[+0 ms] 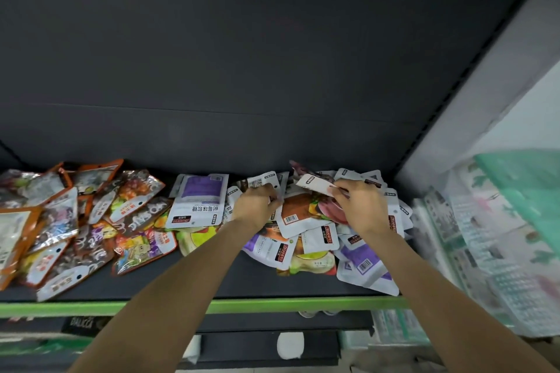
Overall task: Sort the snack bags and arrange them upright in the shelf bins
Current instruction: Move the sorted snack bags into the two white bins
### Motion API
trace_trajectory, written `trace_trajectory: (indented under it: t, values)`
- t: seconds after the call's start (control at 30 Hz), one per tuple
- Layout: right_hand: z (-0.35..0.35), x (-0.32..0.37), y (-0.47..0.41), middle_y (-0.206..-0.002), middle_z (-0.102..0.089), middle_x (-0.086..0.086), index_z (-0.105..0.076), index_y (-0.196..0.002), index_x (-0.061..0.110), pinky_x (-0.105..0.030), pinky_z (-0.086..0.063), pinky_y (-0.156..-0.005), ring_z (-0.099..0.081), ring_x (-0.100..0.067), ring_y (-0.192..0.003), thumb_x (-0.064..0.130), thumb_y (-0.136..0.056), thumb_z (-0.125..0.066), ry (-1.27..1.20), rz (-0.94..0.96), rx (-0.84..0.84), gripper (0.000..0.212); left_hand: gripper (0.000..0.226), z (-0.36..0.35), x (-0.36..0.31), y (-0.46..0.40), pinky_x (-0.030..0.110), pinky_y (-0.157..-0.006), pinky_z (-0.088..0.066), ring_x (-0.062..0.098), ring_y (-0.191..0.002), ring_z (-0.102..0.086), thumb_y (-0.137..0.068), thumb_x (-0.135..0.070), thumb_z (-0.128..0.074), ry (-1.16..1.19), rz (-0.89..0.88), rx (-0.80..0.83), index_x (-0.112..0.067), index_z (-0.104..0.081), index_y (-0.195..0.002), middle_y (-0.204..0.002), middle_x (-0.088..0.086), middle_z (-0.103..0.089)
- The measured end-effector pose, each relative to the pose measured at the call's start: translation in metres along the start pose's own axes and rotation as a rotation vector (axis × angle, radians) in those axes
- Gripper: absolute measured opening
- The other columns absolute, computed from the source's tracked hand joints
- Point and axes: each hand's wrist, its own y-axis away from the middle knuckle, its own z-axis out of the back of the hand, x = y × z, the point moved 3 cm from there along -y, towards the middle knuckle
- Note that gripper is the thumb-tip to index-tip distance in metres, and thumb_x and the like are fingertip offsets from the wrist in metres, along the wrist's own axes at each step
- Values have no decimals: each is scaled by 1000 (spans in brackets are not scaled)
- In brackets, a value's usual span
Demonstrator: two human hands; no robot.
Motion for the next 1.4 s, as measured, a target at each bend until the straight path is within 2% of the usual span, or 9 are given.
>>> trace_trajectory:
  t: [0.1, 0.27, 0.4, 0.53, 0.7, 0.87, 1.0, 1.27, 1.4]
  values:
    - [0, 5, -4, -94, -68, -7, -65, -111, 22, -24, -35, -62, -58, -22, -83, 24, -95, -48, -20, -40, 29, 24, 22, 10, -5, 11, 33, -69, -44, 32, -96, -58, -98, -20, -44, 34, -48, -70, -3, -54, -108, -100, 16, -64]
    - [16, 18, -11, -98, -70, -3, -64, -114, 28, -27, -43, -61, -62, -21, -83, 26, -97, -48, -99, -1, 36, 24, 6, 56, -6, 34, 28, -54, -39, 17, -56, -51, -95, -7, -48, 557, 69, -349, -8, -50, -90, -74, 7, -60]
    - [35, 47, -18, -108, -70, -2, -66, -114, 23, -30, -50, -66, -65, -22, -90, 22, -97, -48, -183, 70, -21, 24, 15, 99, 10, 55, 11, -57, -45, 7, -67, -56, -92, 5, -48, 799, 170, -529, -8, -48, -85, -74, -4, -57]
    - [43, 86, -19, -110, -70, 0, -69, -110, 21, -32, -51, -75, -65, -22, -95, 21, -95, -51, -284, 130, -55, 22, 15, 133, 41, 78, 43, -73, -57, 24, -83, -65, -93, -1, -49, 975, 233, -660, -12, -53, -83, -86, 8, -66]
    - [49, 158, -5, -95, -68, 7, -71, -99, 17, -25, -45, -76, -61, -10, -86, 16, -91, -59, -464, 288, 17, 15, 7, 180, 79, 131, 17, -64, -46, 1, -74, -58, -95, -7, -50, 803, 180, -826, -10, -56, -91, -80, -9, -62]
    - [29, 255, 29, -91, -71, 12, -74, -89, 20, -29, -50, -79, -64, -7, -88, 17, -87, -64, -542, 518, 112, 10, 15, 208, 158, 205, 25, -55, -35, 10, -59, -47, -96, -19, -53, 684, 245, -943, -9, -54, -86, -68, 6, -57]
    - [3, 343, 58, -85, -72, 13, -73, -83, 27, -38, -53, -76, -66, -10, -82, 23, -86, -66, -578, 591, 152, 9, 11, 236, 230, 265, 18, -55, -37, 9, -60, -49, -96, -19, -53, 612, 342, -982, -13, -52, -86, -65, -5, -57]
    - [-43, 514, 128, -90, -72, 9, -75, -88, 18, -29, -49, -83, -65, -8, -91, 17, -86, -65, -664, 625, 220, 10, 11, 283, 387, 380, 34, -65, -43, 20, -67, -58, -94, -19, -56, 589, 482, -1025, -11, -56, -87, -65, -9, -61]
    - [-60, 593, 155, -96, -72, 8, -75, -95, 16, -29, -49, -83, -63, -7, -93, 20, -88, -64, -672, 625, 236, 13, 9, 309, 447, 418, 27, -60, -41, 13, -66, -56, -94, -19, -55, 563, 503, -1030, -15, -54, -87, -68, -11, -60]
